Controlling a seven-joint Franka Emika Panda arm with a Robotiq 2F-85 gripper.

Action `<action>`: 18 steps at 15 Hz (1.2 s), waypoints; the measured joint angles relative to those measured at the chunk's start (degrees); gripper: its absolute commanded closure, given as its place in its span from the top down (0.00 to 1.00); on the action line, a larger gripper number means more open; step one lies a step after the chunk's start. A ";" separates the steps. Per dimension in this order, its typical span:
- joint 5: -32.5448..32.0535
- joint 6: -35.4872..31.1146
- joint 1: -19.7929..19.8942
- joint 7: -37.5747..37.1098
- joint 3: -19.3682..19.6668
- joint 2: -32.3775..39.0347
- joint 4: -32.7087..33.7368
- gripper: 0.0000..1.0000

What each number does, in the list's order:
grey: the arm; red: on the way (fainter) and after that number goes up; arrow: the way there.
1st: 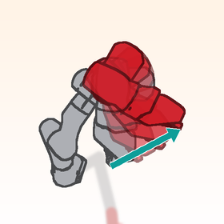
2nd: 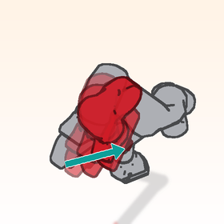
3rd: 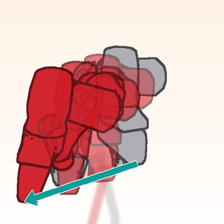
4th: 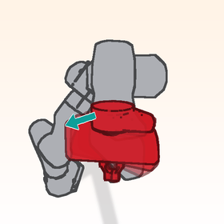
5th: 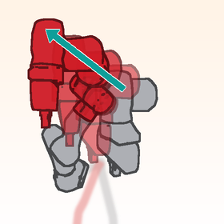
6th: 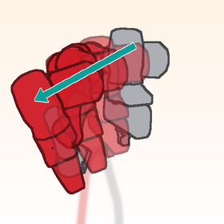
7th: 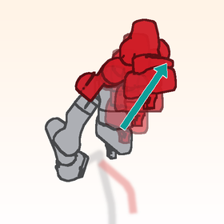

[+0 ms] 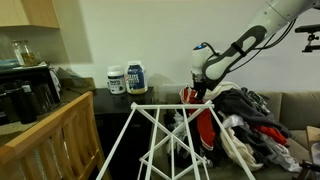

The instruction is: Put the red short on the cloth hanger

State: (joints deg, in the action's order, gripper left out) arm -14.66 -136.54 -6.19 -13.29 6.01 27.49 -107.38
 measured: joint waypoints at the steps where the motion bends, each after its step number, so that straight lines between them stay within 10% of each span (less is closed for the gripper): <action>1: 0.92 1.57 0.01 0.57 -0.92 -0.94 1.15 0.01; 18: 5.65 22.11 -0.14 7.08 -8.71 -1.04 26.09 0.01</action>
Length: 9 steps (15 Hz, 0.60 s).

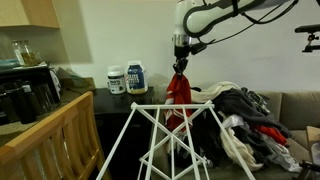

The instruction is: Put the red short on the cloth hanger

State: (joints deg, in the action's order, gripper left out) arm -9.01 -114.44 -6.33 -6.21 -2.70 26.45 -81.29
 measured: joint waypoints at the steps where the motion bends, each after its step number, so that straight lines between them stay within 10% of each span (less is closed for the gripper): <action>1: 0.00 1.29 -0.01 0.67 -0.16 0.33 2.03 0.01; 9: 0.00 7.53 -1.32 6.59 -1.63 3.31 13.95 0.01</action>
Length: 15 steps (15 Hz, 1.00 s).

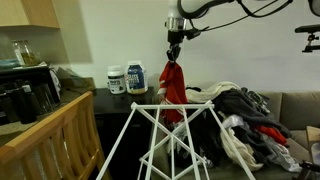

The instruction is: Put the red short on the cloth hanger

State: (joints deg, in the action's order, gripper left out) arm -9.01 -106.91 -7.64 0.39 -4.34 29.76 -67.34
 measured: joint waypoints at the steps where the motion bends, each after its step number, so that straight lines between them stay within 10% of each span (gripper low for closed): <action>1: -0.01 0.41 -0.33 0.90 -0.44 0.17 0.75 0.01; 15: -0.03 9.35 -3.89 11.01 -6.69 -0.15 5.63 0.01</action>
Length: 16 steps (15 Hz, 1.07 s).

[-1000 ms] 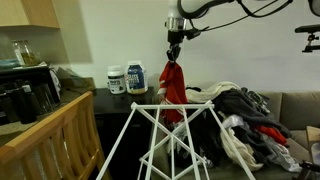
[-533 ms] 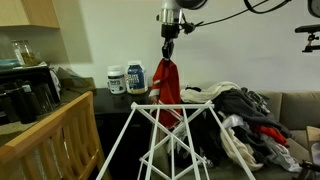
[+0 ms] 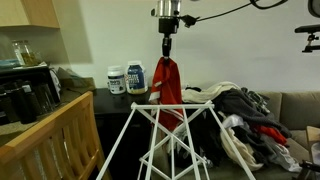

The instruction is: Put the red short on the cloth hanger

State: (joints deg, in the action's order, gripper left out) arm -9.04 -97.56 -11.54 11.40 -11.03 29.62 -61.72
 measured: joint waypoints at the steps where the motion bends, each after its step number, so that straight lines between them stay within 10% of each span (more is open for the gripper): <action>1: 0.00 0.64 -0.19 0.66 -0.48 -0.23 0.03 0.01; 16: 1.24 13.14 -2.35 8.53 -7.98 -2.36 -2.17 0.01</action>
State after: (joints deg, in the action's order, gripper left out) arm -7.79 -84.41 -13.89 19.93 -19.01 27.26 -63.88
